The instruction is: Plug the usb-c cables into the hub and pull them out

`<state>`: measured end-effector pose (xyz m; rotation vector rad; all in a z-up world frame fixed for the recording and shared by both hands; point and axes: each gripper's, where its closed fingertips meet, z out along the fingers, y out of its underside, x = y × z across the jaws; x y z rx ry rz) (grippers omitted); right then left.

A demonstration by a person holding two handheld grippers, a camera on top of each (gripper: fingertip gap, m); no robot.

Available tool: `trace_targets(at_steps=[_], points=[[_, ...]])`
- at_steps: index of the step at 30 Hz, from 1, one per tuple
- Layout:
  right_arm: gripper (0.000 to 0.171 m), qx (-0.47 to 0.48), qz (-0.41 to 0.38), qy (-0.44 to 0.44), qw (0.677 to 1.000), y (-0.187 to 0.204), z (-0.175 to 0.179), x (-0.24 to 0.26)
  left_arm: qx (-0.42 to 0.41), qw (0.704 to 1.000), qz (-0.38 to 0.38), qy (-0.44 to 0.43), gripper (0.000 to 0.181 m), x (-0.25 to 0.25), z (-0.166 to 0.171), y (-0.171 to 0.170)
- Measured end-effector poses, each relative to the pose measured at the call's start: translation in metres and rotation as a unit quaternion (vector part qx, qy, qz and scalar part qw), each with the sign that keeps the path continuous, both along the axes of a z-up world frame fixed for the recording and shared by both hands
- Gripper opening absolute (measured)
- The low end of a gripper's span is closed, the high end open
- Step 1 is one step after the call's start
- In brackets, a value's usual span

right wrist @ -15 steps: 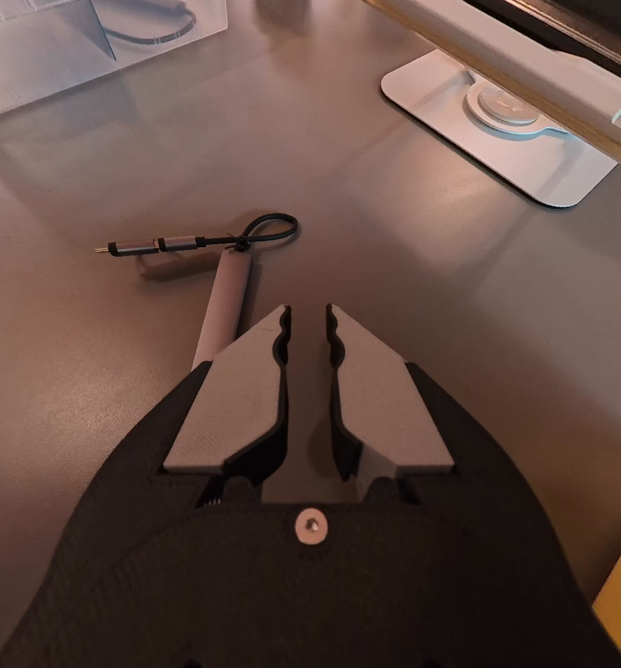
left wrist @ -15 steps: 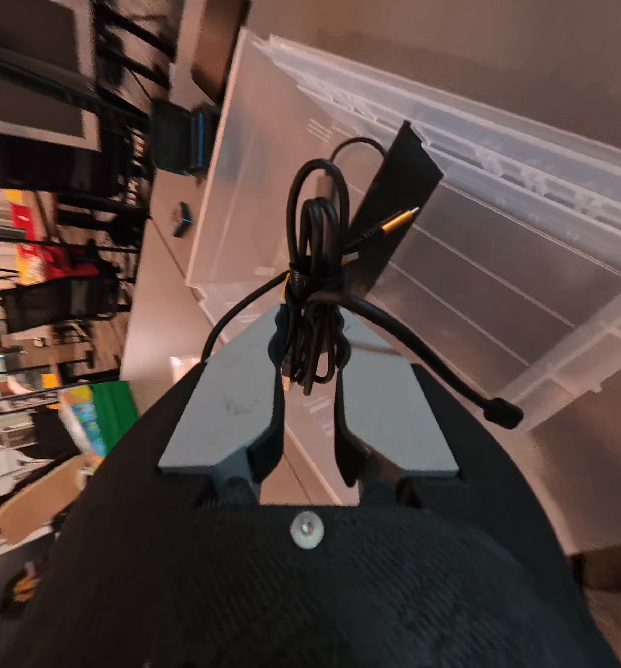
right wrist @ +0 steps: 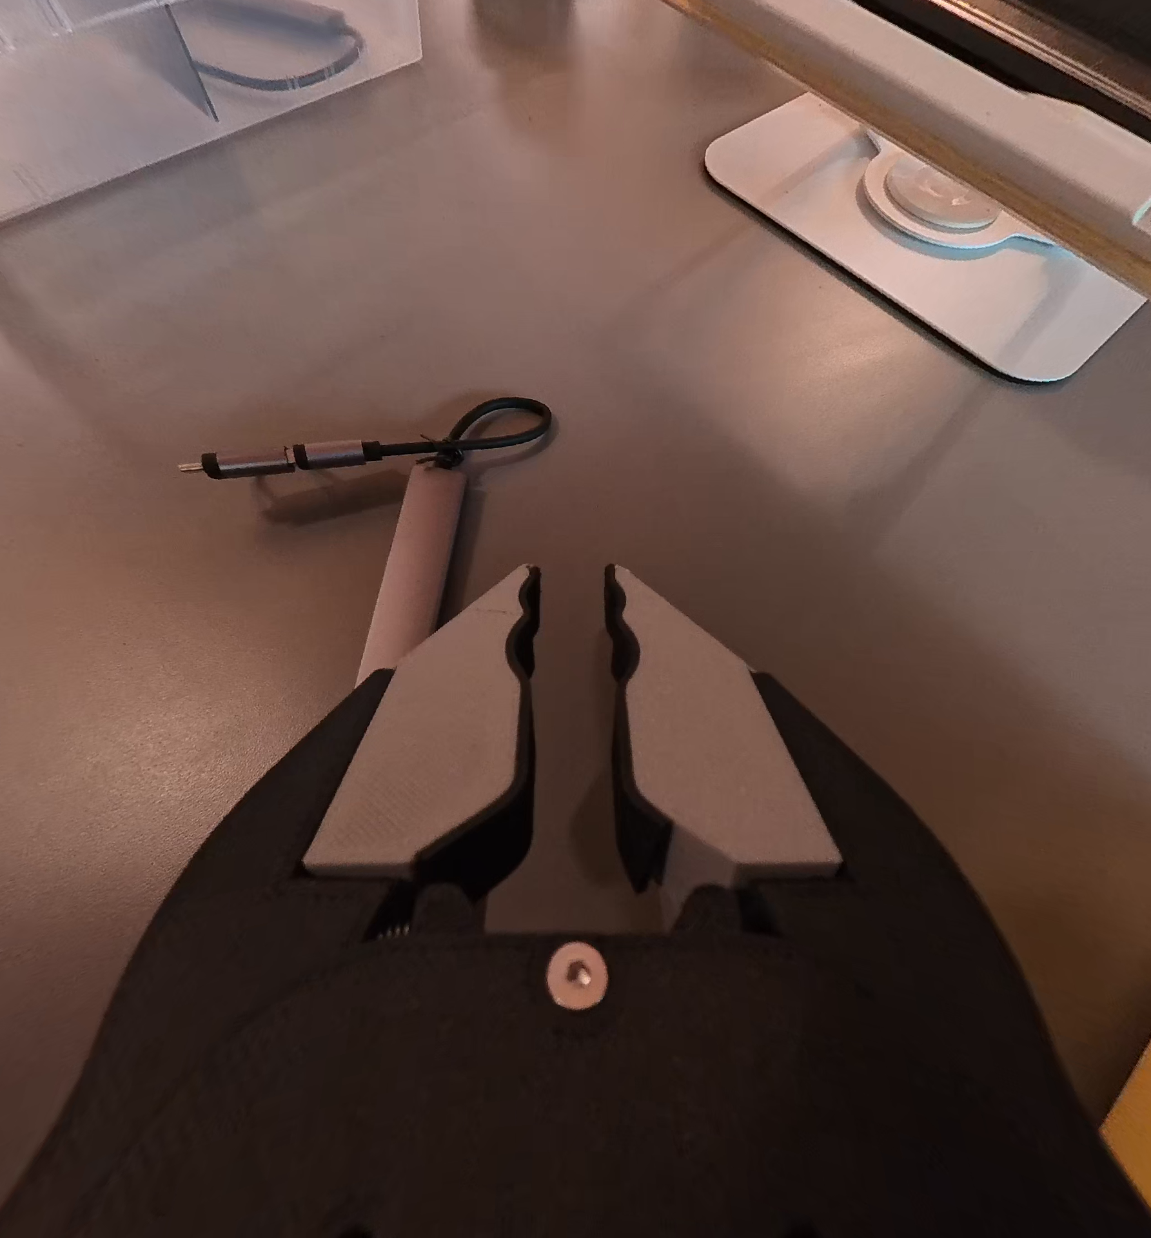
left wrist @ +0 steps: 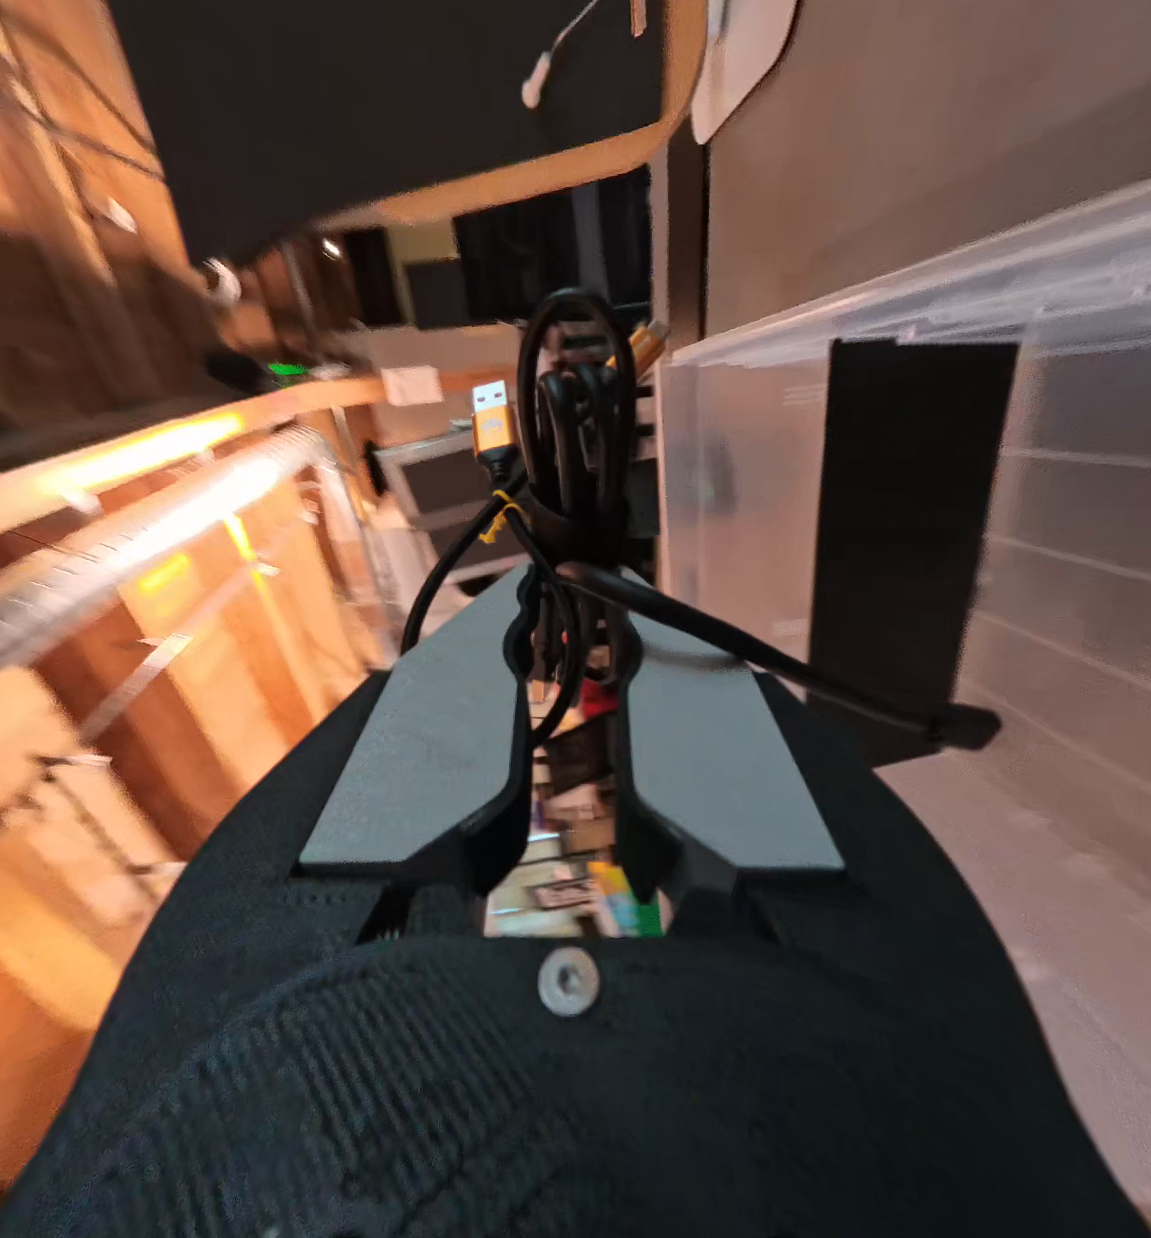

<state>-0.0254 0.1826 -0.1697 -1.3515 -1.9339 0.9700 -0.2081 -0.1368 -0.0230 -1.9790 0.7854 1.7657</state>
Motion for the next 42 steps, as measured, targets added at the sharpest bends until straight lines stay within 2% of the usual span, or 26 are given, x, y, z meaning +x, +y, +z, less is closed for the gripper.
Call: trace_targets(at_steps=[2,4,12,15,21,25,29,31,34,38,42], points=[[0.016,0.0,0.0,0.0,1.0,0.0,0.0,0.0,-0.03,0.996,-0.006,0.081,0.018,0.001,0.0,0.002],[0.016,0.001,0.001,0.0,1.0,0.0,0.0,0.0,-0.05,0.991,-0.015,0.121,0.017,0.002,-0.004,0.003],[0.016,0.0,0.001,-0.001,1.0,0.0,0.0,0.0,-0.06,0.995,-0.018,0.073,0.018,0.003,-0.023,-0.002],[0.016,0.001,0.001,-0.003,1.0,0.0,-0.002,0.0,-0.031,0.996,-0.02,0.077,0.018,0.005,-0.011,-0.003],[0.016,0.001,0.001,-0.007,1.0,0.0,-0.003,0.0,0.08,0.99,-0.043,0.109,0.018,0.024,0.041,0.005],[0.016,0.0,-0.001,-0.008,1.0,0.0,-0.004,0.0,0.107,0.984,-0.081,0.114,0.018,0.052,0.055,0.031],[0.016,-0.005,-0.003,-0.004,1.0,0.001,-0.002,0.0,0.094,0.979,-0.125,0.131,0.017,0.085,0.052,0.069],[0.015,-0.005,-0.001,0.007,1.0,0.001,0.003,0.0,0.097,0.976,-0.156,0.117,0.018,0.104,0.044,0.09],[0.014,-0.01,0.005,0.039,0.999,-0.002,0.017,0.0,0.074,0.973,-0.207,0.072,0.017,0.139,0.015,0.124],[0.014,-0.018,0.0,0.059,0.998,0.001,0.027,0.001,-0.023,0.965,-0.249,0.072,0.018,0.175,-0.045,0.162],[0.016,-0.035,0.009,0.059,0.998,-0.002,0.029,0.003,-0.125,0.955,-0.269,0.01,0.017,0.192,-0.108,0.181]])
